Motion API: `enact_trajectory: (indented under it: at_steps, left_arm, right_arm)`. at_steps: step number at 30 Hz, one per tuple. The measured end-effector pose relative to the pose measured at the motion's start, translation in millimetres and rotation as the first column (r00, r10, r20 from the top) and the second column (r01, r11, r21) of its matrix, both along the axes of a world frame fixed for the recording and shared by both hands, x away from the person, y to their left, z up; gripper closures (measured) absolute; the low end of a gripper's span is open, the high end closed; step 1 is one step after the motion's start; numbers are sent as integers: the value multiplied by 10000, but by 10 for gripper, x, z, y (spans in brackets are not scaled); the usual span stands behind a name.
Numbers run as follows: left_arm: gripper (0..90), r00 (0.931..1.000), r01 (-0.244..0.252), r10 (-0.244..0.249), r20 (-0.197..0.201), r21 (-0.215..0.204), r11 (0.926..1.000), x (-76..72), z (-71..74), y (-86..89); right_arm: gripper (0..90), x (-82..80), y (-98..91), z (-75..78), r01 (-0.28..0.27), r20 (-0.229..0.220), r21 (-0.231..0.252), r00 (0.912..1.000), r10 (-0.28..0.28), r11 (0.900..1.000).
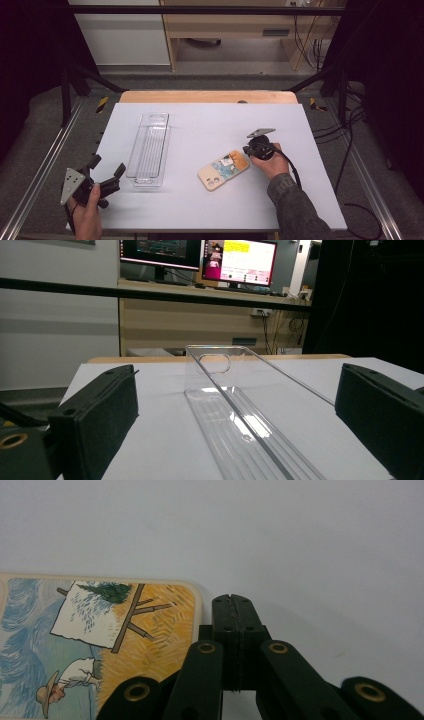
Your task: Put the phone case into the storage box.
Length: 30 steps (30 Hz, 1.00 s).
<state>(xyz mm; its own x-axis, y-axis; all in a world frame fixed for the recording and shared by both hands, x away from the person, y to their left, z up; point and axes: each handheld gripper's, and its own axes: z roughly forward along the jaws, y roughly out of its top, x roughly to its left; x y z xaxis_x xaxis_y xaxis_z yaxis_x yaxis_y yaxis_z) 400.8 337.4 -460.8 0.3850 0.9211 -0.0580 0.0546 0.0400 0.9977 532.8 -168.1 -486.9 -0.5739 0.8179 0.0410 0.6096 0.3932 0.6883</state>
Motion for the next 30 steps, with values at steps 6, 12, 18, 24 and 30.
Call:
enact_trajectory:
  at_steps: [6,12,18,24,30]
  left_arm:
    - [34,10000,-23,23,13,-1,10000,-2,4,9]
    - [34,10000,-39,39,41,-17,10000,-3,11,23]
    - [33,10000,-21,21,21,2,10000,1,8,19]
    - [33,9999,126,-126,-9,54,9999,17,7,-12]
    - [33,9999,142,-142,-19,45,9999,15,12,2]
  right_arm:
    - [900,8,62,-66,-65,-159,-20,9999,64,10000]
    - [900,-17,127,-63,-382,-319,219,9987,389,9990]
    - [900,-105,256,-54,-857,-369,289,9955,867,9959]
    - [900,-206,463,-53,-1306,-369,592,9904,1329,9897]
    - [900,-269,565,-54,-1510,-320,662,9877,1533,9863]
